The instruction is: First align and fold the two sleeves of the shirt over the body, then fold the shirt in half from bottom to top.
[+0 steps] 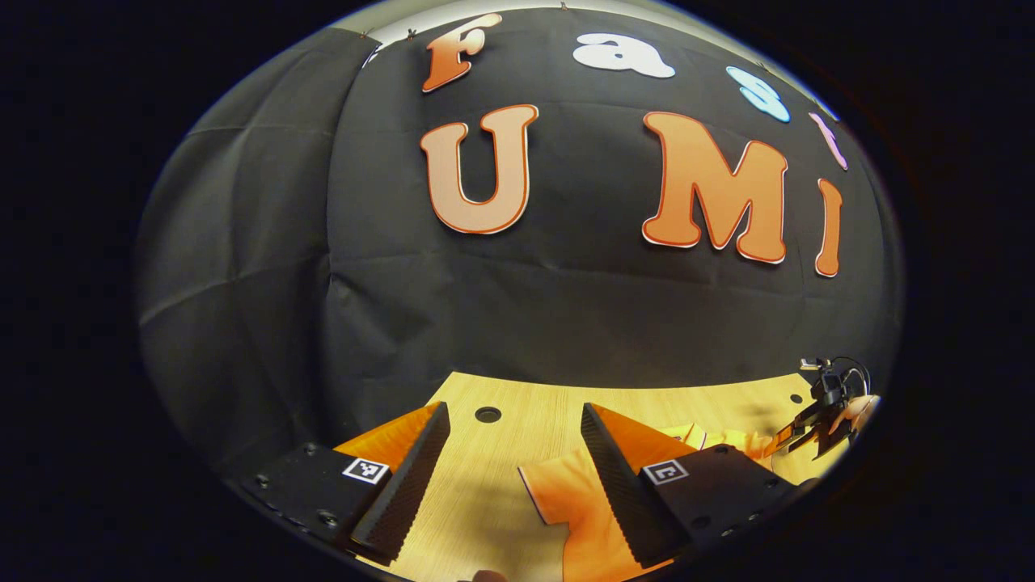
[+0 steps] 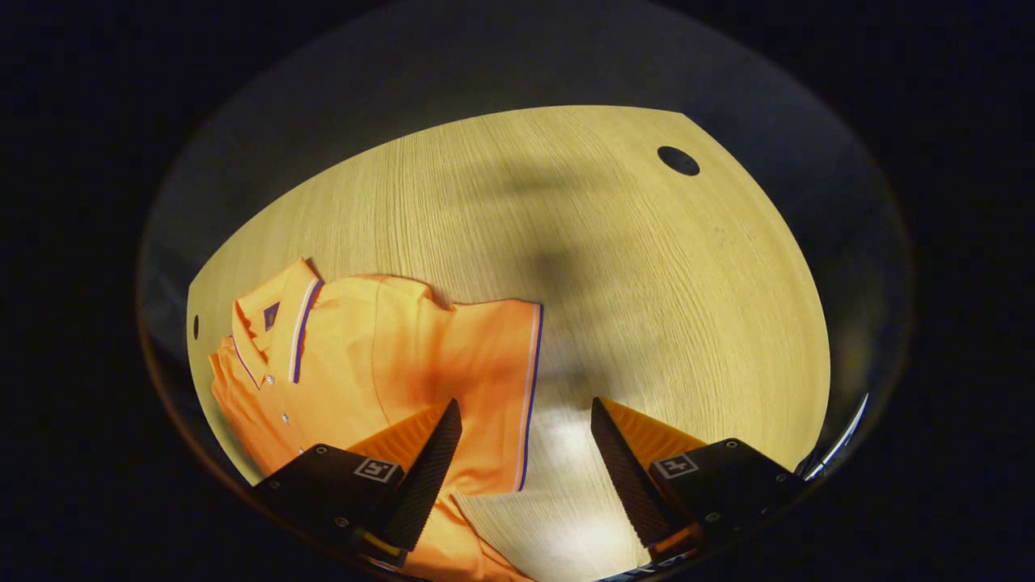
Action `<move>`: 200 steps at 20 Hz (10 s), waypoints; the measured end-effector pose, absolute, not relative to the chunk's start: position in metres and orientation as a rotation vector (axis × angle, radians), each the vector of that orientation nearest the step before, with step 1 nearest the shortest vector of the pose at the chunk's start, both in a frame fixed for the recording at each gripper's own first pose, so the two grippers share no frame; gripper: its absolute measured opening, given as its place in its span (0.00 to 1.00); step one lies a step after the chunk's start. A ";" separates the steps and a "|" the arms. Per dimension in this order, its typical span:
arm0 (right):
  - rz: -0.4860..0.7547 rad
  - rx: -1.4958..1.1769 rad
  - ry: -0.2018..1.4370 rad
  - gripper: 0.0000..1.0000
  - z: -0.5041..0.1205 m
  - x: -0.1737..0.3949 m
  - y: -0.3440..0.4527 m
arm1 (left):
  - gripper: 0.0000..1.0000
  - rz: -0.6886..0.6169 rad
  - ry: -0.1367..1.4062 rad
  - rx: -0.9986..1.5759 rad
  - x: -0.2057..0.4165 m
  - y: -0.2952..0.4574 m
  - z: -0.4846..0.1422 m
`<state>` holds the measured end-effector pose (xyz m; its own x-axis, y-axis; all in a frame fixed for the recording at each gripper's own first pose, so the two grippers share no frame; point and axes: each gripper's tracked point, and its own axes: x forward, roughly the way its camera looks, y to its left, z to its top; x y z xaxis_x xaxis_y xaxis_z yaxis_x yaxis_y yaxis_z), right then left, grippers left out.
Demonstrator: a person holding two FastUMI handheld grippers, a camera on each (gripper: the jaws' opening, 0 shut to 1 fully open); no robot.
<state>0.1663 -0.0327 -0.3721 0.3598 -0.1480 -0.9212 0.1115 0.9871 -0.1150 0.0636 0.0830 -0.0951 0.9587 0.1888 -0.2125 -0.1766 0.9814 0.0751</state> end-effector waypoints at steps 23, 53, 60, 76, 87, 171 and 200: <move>-0.154 0.037 1.123 0.00 -0.382 0.172 -0.017 | 0.98 0.232 0.290 -0.055 0.053 0.099 -0.117; 0.068 -0.258 1.044 0.02 -0.350 0.146 0.174 | 1.00 0.219 0.323 -0.107 0.040 0.163 -0.107; 0.211 -0.187 1.115 0.13 -0.366 0.128 0.218 | 0.98 0.229 0.341 -0.117 0.035 0.169 -0.115; 0.290 -0.157 0.919 0.99 -0.298 0.135 0.200 | 0.98 0.158 0.715 -0.444 0.094 0.095 -0.201; 0.248 -0.058 0.901 0.99 -0.269 0.116 0.095 | 0.98 0.228 1.033 -0.394 0.153 0.067 -0.308; 0.295 -0.030 0.953 0.99 -0.283 0.011 0.029 | 0.99 -0.159 1.027 -0.272 0.076 -0.137 -0.280; 0.199 -0.253 1.316 1.00 -0.419 -0.229 0.019 | 0.99 -0.071 1.344 -0.041 -0.222 -0.073 -0.397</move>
